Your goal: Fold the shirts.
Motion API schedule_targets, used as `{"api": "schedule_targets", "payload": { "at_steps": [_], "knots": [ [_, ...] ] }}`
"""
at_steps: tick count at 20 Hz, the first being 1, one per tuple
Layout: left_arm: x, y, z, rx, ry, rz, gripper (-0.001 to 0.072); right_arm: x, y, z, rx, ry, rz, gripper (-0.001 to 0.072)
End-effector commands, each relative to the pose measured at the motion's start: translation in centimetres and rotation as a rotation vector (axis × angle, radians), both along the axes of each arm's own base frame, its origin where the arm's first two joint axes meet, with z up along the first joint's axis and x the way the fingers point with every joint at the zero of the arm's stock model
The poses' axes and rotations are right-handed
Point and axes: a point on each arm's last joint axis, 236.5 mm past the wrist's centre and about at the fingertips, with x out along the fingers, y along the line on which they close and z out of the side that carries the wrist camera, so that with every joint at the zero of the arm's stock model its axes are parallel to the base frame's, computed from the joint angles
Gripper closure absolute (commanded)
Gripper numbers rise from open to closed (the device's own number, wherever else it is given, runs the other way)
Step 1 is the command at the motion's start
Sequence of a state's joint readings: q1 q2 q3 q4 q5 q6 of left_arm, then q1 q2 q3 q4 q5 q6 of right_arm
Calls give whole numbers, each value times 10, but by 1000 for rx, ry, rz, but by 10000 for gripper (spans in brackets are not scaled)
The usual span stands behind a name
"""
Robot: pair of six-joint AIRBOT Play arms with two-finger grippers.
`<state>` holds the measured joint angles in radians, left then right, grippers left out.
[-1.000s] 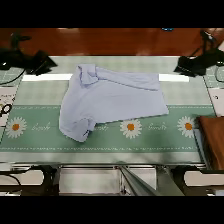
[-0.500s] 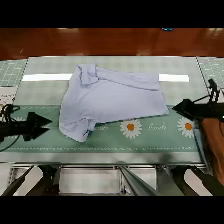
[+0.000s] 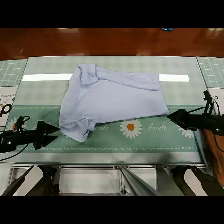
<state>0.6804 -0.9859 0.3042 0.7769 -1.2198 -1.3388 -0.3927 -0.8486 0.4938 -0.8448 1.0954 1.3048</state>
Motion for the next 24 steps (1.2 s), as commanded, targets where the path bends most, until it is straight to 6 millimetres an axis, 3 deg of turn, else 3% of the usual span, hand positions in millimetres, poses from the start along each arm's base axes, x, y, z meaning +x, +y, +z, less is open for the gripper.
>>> {"api": "schedule_targets", "payload": {
  "at_steps": [1, 7, 8, 9, 10, 13, 17, 18, 20, 24],
  "knots": [
    [10, 2, -19, 76, -3, -11, 199, 5, 5, 6, 36, -25, -17, 305],
    [48, -12, -32, 149, -78, 24, 225, 14, 5, 10, 52, -54, -49, 310],
    [49, -13, -33, 158, -83, 16, 311, 16, 2, 10, 40, -59, -56, 310],
    [48, -14, -32, 158, -86, 8, 654, 17, -2, 8, 22, -62, -60, 310],
    [49, -15, -31, 166, -105, -17, 687, 16, -2, 8, 26, -59, -64, 310],
    [50, -18, -26, 160, -125, -52, 687, 11, 2, 7, 30, -44, -35, 310],
    [50, -22, -21, 141, -129, -73, 687, -6, -68, -24, -181, 66, -177, 310],
    [50, -22, -21, 141, -130, -74, 687, -9, -76, -27, -169, 86, -210, 310],
    [50, -22, -22, 142, -130, -73, 687, -10, -74, -38, -108, 125, -217, 310],
    [50, -22, -22, 142, -131, -75, 687, 24, -36, -55, 143, 112, -203, 310]
  ]
}}
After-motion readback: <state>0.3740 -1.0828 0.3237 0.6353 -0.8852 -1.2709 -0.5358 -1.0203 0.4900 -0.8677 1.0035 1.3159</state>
